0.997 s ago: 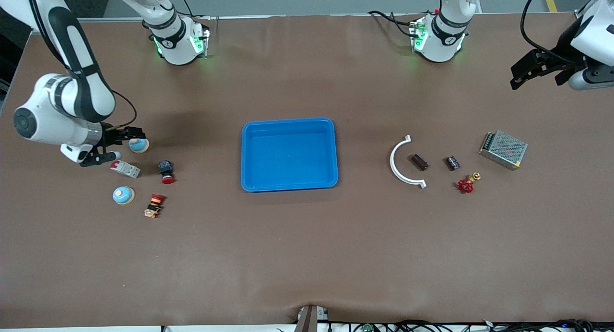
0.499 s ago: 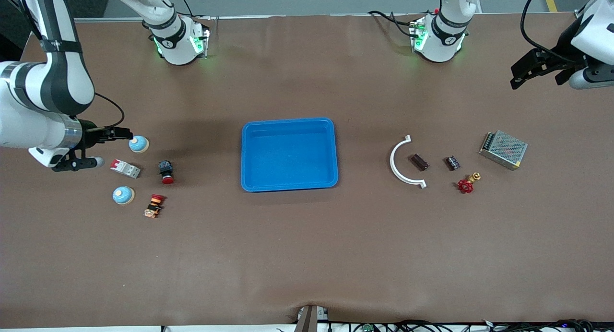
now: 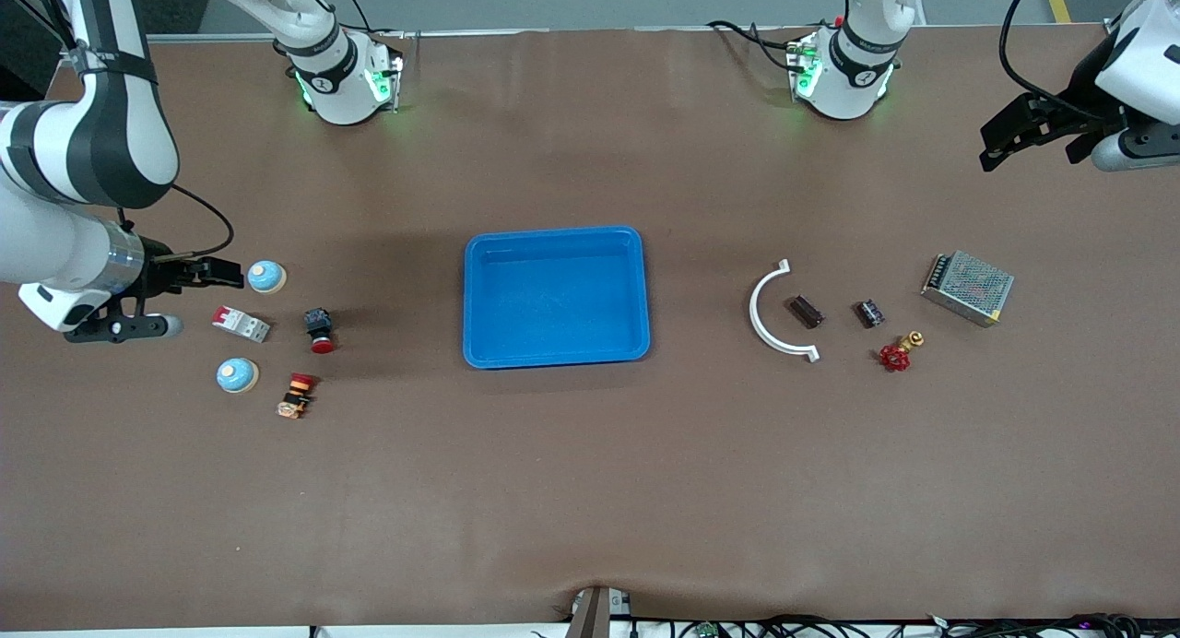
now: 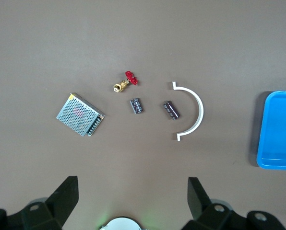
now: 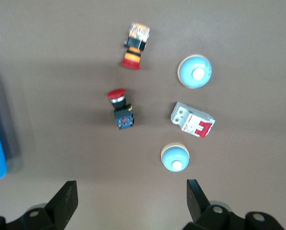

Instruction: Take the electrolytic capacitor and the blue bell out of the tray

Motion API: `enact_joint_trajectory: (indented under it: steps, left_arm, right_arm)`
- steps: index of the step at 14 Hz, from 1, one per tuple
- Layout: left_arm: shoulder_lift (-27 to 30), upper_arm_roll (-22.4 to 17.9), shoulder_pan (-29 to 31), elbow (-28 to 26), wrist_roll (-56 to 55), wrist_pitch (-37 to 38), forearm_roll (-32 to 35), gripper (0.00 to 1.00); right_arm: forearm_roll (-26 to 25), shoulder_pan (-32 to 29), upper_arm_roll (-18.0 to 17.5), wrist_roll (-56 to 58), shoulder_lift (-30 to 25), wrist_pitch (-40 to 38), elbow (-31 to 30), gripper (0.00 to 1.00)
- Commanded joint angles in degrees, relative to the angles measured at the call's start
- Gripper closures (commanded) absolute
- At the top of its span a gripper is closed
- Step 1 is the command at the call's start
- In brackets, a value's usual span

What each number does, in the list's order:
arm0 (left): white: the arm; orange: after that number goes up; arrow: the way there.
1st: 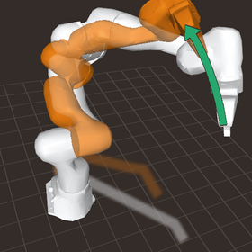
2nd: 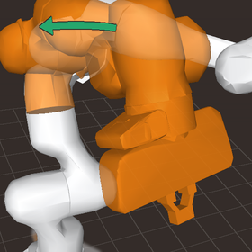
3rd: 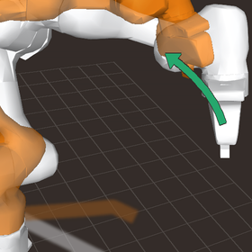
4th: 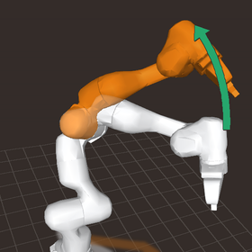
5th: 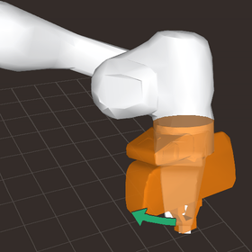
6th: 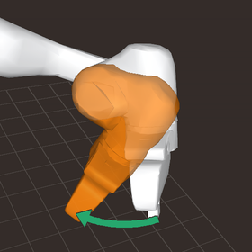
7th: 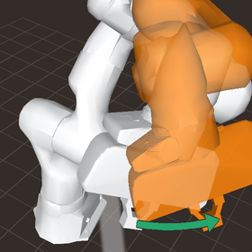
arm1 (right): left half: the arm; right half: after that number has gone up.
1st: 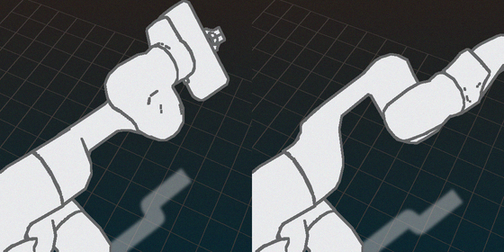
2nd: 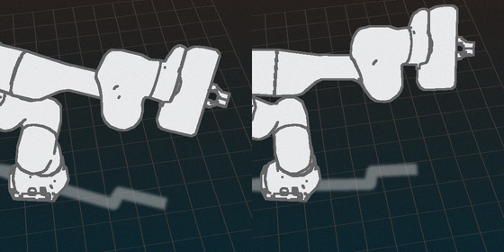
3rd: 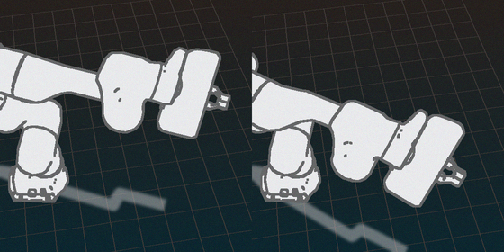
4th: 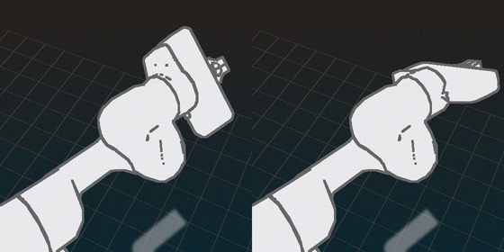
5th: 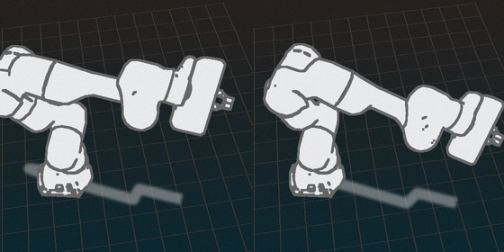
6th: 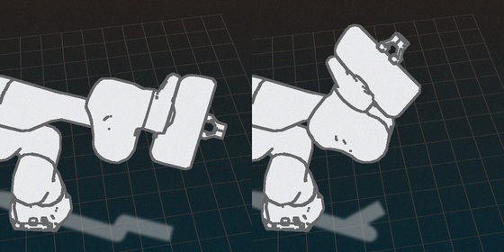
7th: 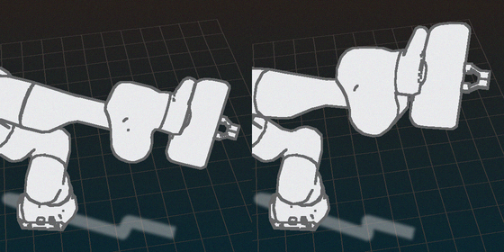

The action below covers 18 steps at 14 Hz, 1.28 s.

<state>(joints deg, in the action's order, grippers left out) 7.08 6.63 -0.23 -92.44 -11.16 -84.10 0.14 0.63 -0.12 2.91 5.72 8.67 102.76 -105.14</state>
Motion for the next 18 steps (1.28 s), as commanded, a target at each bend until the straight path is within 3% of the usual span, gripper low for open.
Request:
enact_joint_trajectory:
  steps: [1, 8, 11, 15, 18]
  left_arm:
    - [1.3, -0.1, 0.1, -1.3, 1.2, -0.4, -0.1, 0.0]
    - [1.3, 0.0, -0.4, -1.2, 1.1, 0.0, -0.1, 0.0]
    - [1.2, 0.6, -0.4, -1.2, 1.1, 0.0, -0.1, 0.0]
    - [1.1, 1.1, -0.3, -1.2, 1.1, 0.0, -0.1, 0.0]
    - [1.1, 1.2, -0.4, -1.2, 1.1, 0.0, -0.1, 0.0]
  right_arm:
    - [-1.0, -0.9, 0.2, -1.5, 0.1, -2.3, 4.9, 0.0]
    - [-4.1, -0.3, 1.3, -0.5, -0.9, -2.8, 8.2, 0.0]
    - [-3.4, 3.5, 6.8, -0.9, -1.6, -3.0, 8.6, 0.0]
    - [-3.0, 1.8, 6.3, -1.0, -2.0, -3.4, 8.5, 0.0]
    - [-2.3, -0.7, 3.8, -1.0, -2.0, -3.4, 8.5, 0.0]
